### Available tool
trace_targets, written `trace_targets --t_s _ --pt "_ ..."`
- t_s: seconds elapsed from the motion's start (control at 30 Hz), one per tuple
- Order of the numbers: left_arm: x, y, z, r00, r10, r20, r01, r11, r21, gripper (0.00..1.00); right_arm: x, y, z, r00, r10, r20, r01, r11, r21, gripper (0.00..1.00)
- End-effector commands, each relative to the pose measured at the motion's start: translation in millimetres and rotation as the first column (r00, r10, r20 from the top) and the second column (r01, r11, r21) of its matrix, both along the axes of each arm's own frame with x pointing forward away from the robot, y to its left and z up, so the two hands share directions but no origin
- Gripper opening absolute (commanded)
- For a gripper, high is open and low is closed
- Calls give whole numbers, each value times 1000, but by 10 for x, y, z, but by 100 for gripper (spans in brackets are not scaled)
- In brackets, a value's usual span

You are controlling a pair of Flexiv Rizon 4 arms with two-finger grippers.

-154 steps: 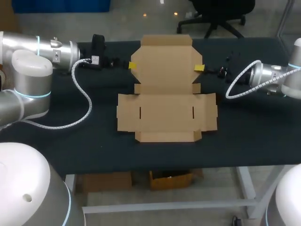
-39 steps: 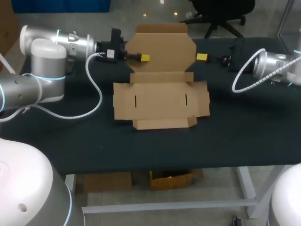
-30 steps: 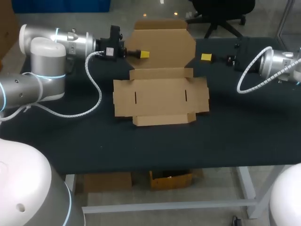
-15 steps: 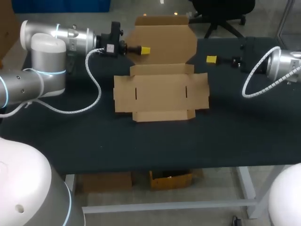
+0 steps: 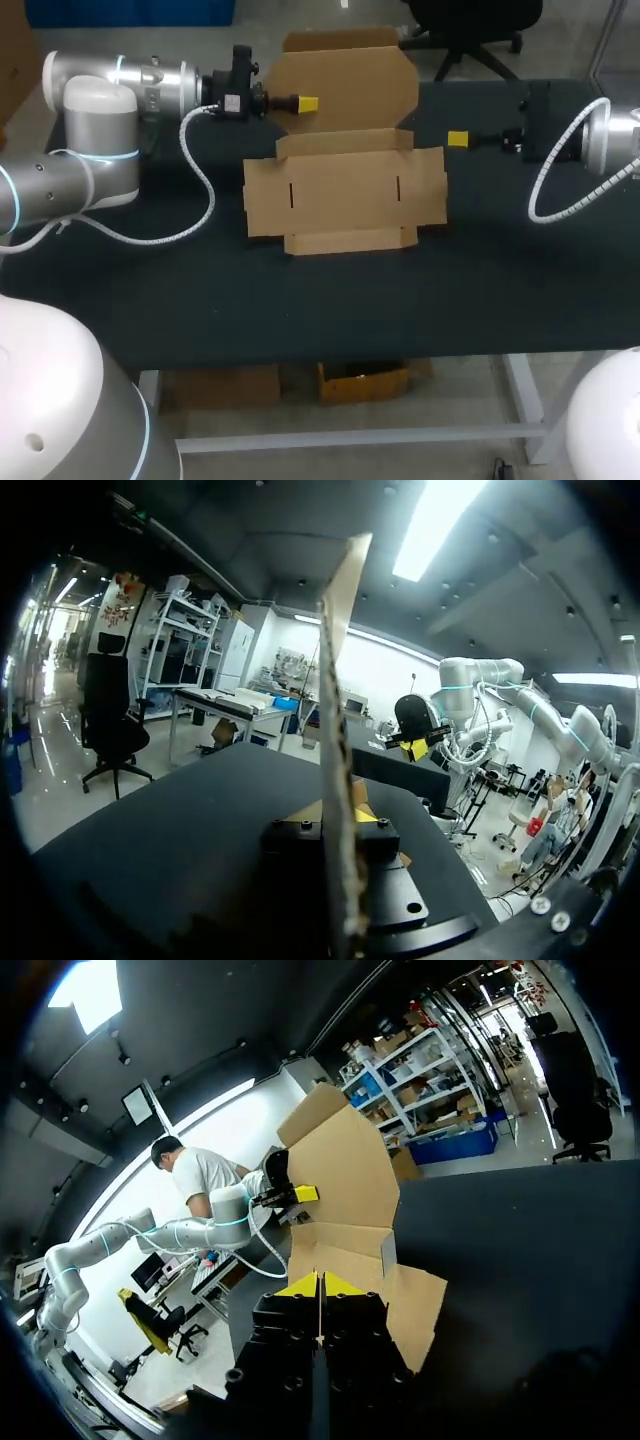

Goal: Assemble the packaging by folding the flat box into shape, placing the metal phone stand inside, and closing the box properly

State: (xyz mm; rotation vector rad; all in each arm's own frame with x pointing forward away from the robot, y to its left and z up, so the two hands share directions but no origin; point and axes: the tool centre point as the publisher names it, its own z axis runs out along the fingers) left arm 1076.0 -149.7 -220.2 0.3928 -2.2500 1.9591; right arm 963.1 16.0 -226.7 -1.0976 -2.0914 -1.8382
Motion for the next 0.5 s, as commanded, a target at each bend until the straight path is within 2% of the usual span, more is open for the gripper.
trace_targets --t_s 0.03,0.2,0.5 --pt "15 7 -18 1000 -9 12 9 1000 -14 0 -238 -87 30 998 -59 22 60 997 -42 0" --pt "-1 -10 -7 999 -21 37 22 1000 -19 0 -433 -130 -15 996 -85 41 89 991 -97 0" --pt "-1 -10 -7 999 -21 37 22 1000 -19 0 -433 -130 -15 996 -85 41 89 991 -97 0"
